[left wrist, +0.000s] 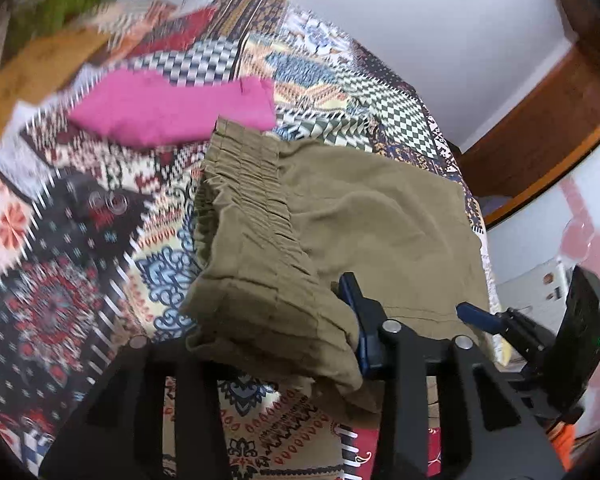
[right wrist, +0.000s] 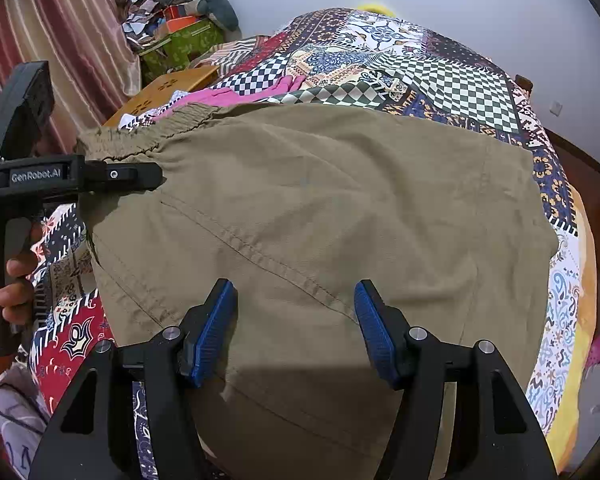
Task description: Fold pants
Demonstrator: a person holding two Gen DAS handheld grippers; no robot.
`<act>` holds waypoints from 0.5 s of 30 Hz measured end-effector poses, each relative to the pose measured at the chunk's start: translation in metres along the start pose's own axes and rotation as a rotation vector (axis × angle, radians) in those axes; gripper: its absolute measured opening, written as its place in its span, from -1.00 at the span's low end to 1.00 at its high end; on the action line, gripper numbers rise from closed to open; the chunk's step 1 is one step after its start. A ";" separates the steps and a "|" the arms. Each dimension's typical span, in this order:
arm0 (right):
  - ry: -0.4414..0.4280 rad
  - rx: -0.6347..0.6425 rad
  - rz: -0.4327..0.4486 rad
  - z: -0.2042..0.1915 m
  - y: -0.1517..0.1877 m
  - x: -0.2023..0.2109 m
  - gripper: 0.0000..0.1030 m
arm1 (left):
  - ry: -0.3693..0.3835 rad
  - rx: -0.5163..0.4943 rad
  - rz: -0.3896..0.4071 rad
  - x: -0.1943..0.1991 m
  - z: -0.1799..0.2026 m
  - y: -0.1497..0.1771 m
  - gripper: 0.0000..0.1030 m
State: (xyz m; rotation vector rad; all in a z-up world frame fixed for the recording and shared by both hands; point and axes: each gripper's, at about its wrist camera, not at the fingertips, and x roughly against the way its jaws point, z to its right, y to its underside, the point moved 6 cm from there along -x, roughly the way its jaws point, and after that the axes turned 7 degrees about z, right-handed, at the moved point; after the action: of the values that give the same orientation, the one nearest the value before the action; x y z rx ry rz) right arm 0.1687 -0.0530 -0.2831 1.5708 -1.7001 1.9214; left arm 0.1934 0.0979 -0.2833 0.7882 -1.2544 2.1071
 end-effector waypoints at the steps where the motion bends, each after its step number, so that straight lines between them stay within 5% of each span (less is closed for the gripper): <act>1: 0.000 0.000 -0.001 0.000 -0.001 0.000 0.14 | -0.012 -0.021 0.012 0.003 0.002 0.000 -0.29; 15: -0.068 0.093 -0.012 -0.037 -0.015 -0.010 0.14 | -0.257 -0.260 0.256 0.082 0.004 -0.019 -0.36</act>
State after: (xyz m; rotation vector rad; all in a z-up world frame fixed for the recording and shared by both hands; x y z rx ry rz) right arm 0.1612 -0.0132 -0.2743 1.6943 -1.6444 1.9896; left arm 0.1525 0.1149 -0.2117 0.8371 -1.8096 2.0210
